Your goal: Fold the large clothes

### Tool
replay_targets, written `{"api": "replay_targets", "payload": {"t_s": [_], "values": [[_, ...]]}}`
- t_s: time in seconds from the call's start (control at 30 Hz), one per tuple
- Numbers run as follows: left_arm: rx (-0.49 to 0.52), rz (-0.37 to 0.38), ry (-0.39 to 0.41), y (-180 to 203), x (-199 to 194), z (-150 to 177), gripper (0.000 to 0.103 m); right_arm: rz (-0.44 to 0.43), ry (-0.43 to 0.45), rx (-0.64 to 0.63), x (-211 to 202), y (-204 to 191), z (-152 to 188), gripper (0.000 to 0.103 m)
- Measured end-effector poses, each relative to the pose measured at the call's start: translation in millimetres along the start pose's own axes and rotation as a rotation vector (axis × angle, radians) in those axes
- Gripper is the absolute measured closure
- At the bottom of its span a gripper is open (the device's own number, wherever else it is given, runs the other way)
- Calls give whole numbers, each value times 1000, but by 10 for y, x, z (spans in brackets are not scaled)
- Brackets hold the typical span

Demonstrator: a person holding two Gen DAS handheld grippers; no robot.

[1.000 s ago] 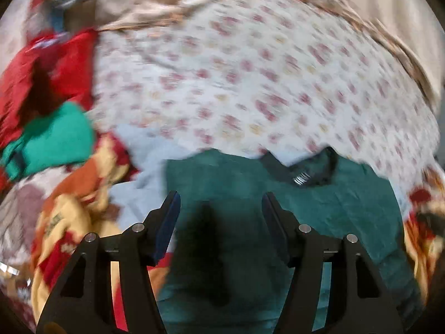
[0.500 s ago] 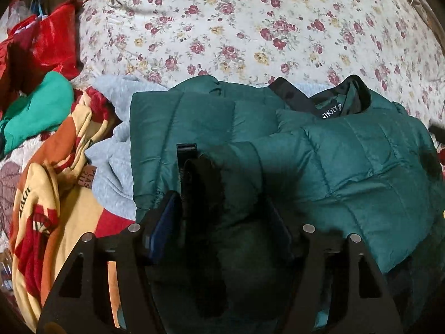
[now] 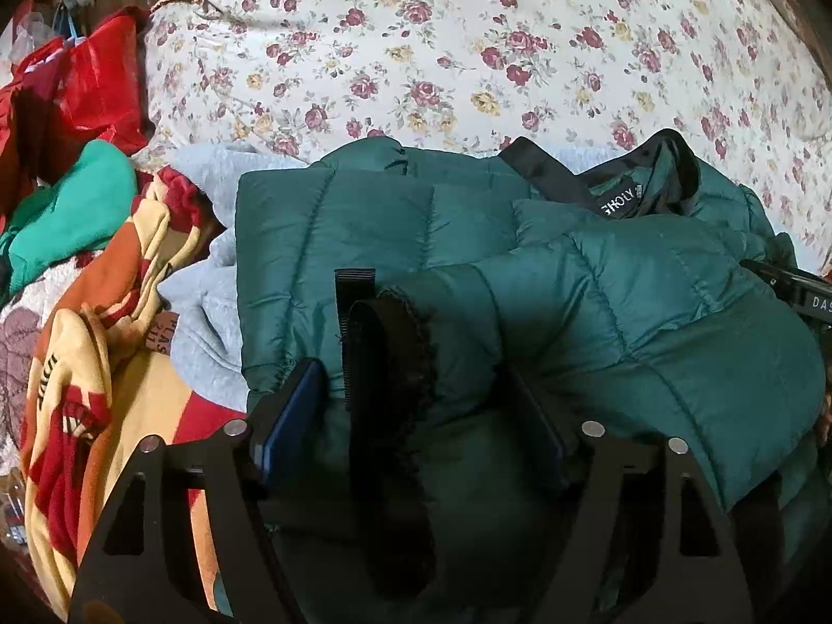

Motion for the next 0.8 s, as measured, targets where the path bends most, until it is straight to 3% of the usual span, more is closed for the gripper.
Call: {"api": "replay_targets", "payload": {"t_s": [0.43, 0.53, 0.63, 0.8], "values": [[-5, 5, 2, 5, -8, -12, 23, -1, 16, -4, -61, 79, 88, 0], [-21, 1, 21, -16, -91, -62, 24, 35, 13, -5, -147, 72, 42, 0], [-21, 2, 89, -20, -289, -154, 24, 86, 44, 27, -378, 38, -61, 1], [10, 72, 243, 106, -708, -278, 23, 48, 138, 14, -941, -352, -134, 0]]}}
Point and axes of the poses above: each gripper's, at about its wrist camera, not at the fingertips, and x roughly the way its jaws point, y to its right, z to its underside, the point moved 7 cm from there along x, roughly the way its jaws point
